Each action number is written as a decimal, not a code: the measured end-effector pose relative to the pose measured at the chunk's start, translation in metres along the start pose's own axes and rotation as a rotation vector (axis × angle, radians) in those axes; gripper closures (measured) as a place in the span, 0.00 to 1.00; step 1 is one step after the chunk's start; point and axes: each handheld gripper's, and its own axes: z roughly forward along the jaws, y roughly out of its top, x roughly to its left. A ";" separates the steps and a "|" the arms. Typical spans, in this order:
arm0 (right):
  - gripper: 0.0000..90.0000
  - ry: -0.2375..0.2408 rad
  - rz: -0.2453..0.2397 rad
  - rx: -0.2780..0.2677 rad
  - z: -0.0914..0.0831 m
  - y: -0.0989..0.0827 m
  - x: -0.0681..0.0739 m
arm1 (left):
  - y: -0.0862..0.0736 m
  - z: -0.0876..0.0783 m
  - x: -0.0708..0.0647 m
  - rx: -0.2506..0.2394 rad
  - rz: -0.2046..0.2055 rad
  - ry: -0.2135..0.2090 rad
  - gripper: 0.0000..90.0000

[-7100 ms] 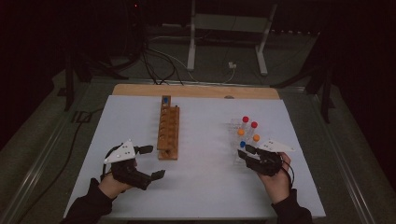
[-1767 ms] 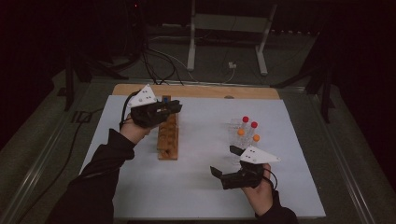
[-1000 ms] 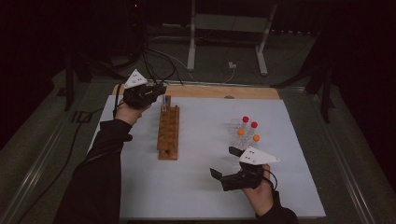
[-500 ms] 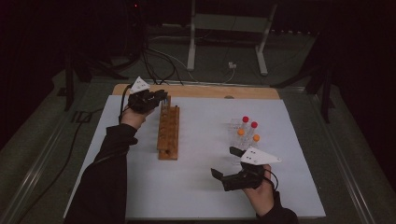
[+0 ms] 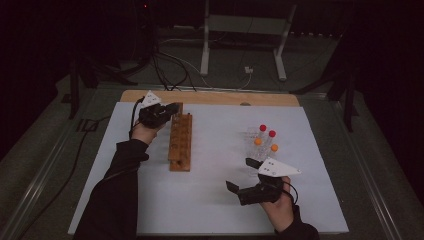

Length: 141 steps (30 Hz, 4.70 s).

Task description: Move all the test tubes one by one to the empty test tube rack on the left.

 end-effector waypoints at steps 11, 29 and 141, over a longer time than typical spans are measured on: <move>0.00 0.002 0.004 -0.004 -0.001 0.001 0.000 | -0.003 0.002 -0.001 0.014 0.009 0.004 0.86; 0.00 -0.067 -0.025 -0.031 -0.026 0.018 -0.016 | 0.015 -0.052 -0.026 0.046 -0.014 -0.165 0.21; 0.83 -0.123 -0.097 0.076 -0.009 0.023 -0.025 | -0.036 -0.114 -0.120 0.075 0.066 -0.484 0.02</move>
